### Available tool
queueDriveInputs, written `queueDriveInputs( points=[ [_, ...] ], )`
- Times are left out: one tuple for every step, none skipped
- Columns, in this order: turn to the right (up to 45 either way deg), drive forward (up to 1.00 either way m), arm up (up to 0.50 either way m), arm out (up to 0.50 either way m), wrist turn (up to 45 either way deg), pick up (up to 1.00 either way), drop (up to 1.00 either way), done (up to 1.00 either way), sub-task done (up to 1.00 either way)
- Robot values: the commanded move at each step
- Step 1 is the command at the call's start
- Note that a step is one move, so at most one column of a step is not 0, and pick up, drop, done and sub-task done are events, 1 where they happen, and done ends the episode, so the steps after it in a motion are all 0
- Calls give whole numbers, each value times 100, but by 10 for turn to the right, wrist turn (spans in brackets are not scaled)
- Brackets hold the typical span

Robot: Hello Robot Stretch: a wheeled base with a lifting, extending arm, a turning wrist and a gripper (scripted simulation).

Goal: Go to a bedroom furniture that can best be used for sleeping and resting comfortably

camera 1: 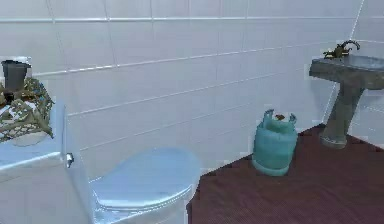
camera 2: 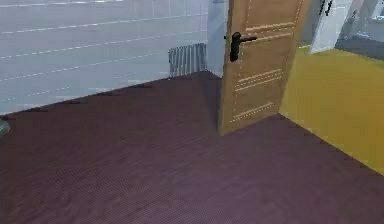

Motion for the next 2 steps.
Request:
queueDriveInputs(
  points=[
    [450,0,0,0,0,0,0,0,0],
    [240,0,0,0,0,0,0,0,0]
  ],
)
